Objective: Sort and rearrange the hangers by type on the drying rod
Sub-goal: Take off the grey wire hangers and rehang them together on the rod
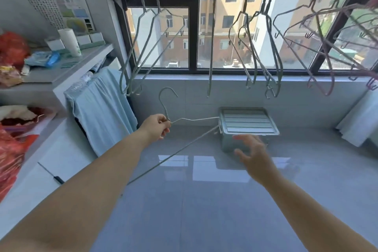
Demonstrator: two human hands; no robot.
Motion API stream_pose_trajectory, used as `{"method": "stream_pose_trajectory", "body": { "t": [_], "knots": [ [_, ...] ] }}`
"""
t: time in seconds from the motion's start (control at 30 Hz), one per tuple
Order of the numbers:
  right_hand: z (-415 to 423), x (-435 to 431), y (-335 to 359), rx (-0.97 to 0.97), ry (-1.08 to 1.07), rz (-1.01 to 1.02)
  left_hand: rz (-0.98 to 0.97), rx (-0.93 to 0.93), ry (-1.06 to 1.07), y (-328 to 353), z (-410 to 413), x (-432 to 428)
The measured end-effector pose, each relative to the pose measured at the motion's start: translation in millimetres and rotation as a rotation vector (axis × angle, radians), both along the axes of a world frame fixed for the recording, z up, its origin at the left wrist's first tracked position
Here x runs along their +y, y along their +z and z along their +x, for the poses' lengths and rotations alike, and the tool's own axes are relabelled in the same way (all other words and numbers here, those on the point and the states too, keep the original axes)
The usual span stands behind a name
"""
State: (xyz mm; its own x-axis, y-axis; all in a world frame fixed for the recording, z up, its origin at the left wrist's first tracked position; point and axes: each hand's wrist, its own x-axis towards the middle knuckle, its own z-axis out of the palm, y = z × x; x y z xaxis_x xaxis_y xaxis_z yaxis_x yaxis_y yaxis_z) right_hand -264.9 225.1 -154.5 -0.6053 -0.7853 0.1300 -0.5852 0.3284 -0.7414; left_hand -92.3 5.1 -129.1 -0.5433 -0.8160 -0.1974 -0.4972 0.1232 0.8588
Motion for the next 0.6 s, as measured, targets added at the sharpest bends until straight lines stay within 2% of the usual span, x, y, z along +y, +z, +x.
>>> {"method": "stream_pose_trajectory", "body": {
  "t": [0.17,0.37,0.5,0.6],
  "knots": [
    [68,-12,-4,-0.122,0.323,0.165,0.094,0.220,0.144,1,-19,11],
    [129,-19,3,-0.285,0.481,0.303,0.295,0.485,0.294,21,-40,22],
    [133,-20,5,-0.163,0.467,0.216,0.382,0.590,0.294,37,-47,24],
    [128,-21,10,-0.202,0.448,0.111,0.439,0.681,0.273,50,-51,29]
  ]
}}
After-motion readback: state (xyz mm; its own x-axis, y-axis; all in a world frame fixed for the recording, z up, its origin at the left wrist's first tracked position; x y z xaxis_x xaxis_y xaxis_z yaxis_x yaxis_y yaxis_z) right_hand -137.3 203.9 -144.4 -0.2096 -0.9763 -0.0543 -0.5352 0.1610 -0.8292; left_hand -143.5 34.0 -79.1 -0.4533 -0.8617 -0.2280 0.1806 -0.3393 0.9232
